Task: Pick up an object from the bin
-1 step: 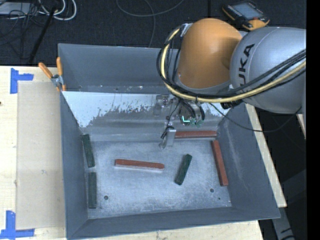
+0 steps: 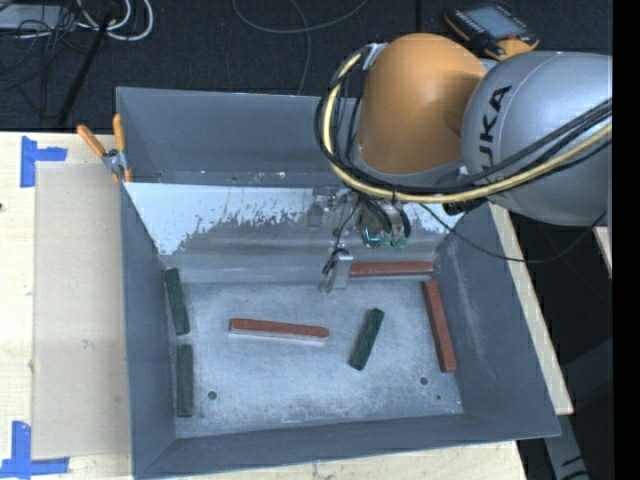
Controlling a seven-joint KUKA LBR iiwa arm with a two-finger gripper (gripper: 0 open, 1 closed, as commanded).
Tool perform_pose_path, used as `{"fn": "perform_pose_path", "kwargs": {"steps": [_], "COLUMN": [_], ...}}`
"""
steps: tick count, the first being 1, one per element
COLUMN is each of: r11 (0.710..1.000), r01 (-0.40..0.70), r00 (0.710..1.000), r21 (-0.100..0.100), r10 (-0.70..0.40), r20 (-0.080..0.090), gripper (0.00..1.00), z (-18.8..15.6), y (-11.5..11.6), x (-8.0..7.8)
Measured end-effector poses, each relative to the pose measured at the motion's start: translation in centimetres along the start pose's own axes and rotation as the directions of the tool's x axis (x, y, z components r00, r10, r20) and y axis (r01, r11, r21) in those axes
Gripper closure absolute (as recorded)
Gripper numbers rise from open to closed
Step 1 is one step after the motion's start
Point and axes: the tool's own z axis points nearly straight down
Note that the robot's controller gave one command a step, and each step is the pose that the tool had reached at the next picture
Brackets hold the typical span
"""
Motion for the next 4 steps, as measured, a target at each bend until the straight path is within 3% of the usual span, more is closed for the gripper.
{"fn": "perform_pose_path", "kwargs": {"steps": [1, 2, 3, 4], "r11": [1.0, 0.992, 0.993, 0.948], "r01": [-0.021, -0.125, -0.118, -0.319], "r00": [1.0, 0.992, 0.993, 0.948], "r21": [0.001, -0.002, 0.003, 0.001], "r10": [0.021, 0.125, 0.118, 0.319], "r20": [0.003, 0.002, -0.004, 0.0], "gripper": [0.0, 0.0, 0.0, 1.0], "z": [3.3, 9.9, 13.1, 16.1], "y": [5.4, 6.2, 7.6, 0.7], "x": [0.1, 2.6, 3.2, 0.8]}}
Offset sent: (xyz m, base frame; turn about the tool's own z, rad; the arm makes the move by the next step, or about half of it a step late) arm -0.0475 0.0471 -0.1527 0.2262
